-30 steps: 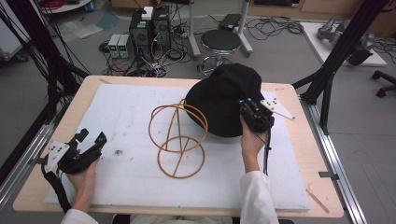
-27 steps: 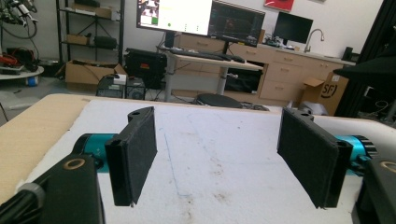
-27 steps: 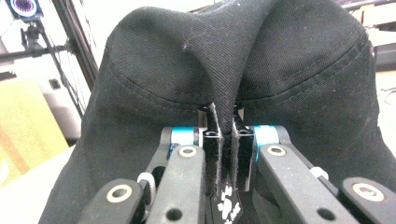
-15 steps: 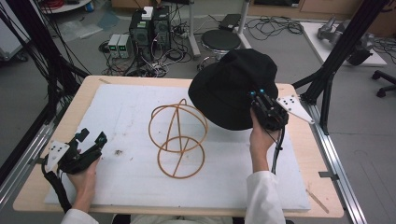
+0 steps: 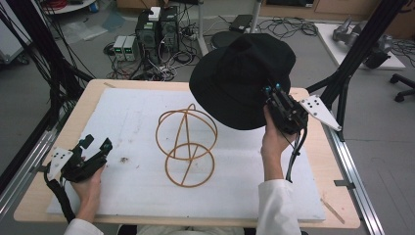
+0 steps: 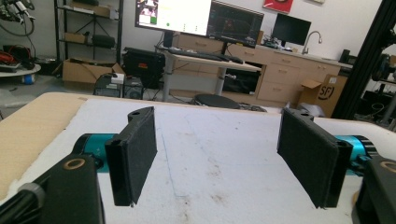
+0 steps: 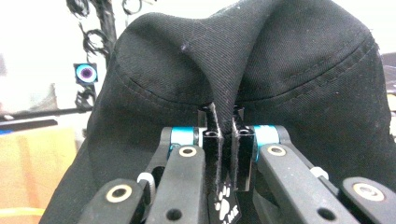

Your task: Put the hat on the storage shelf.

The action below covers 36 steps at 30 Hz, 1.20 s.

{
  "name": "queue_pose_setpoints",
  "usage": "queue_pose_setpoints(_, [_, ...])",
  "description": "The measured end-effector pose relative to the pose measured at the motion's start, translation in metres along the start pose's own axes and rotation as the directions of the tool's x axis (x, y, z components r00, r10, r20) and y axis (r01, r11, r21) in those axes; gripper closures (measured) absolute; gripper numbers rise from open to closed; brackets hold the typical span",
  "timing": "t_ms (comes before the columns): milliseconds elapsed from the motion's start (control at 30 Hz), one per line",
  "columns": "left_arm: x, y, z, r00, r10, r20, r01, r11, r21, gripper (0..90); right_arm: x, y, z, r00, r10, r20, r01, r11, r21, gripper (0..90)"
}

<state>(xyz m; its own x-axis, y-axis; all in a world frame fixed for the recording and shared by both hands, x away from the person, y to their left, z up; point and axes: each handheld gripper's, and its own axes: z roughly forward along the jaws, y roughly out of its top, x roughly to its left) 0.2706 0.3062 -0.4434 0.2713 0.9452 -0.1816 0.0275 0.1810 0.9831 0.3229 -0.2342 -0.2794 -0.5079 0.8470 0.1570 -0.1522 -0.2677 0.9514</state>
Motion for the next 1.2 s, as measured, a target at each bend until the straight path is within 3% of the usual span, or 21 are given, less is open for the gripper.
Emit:
queue_pose_setpoints(333, [0.0,0.0,0.001,1.0,-0.001,0.001,0.001,1.0,0.002,28.4,0.023,0.017,-0.001,0.9946,0.002,-0.104,-0.008,0.999,-0.053,86.5])
queue_pose_setpoints(633, [0.0,0.0,0.001,1.0,-0.001,-0.003,0.001,1.0,0.003,28.4,0.047,0.019,0.002,0.9773,0.002,-0.212,-0.013,0.999,-0.05,86.4])
queue_pose_setpoints(767, [0.0,0.0,0.001,1.0,-0.001,-0.005,0.001,1.0,0.003,28.4,0.061,0.018,0.004,0.9649,-0.001,-0.263,-0.011,0.999,-0.044,86.4])
queue_pose_setpoints(800, [0.0,0.0,0.001,1.0,-0.001,-0.005,0.001,1.0,0.003,28.4,0.068,0.017,0.004,0.9584,-0.011,-0.285,-0.001,0.999,-0.042,86.3])
queue_pose_setpoints(933, [0.0,0.0,0.0,1.0,-0.004,-0.007,0.004,1.0,-0.002,28.4,0.079,0.015,0.005,0.9502,-0.021,-0.311,0.011,0.999,-0.034,86.3])
queue_pose_setpoints(1200, [0.0,0.0,0.0,1.0,-0.005,-0.006,0.005,1.0,-0.002,28.4,0.104,0.009,0.005,0.9253,-0.059,-0.375,0.057,0.998,-0.019,86.2])
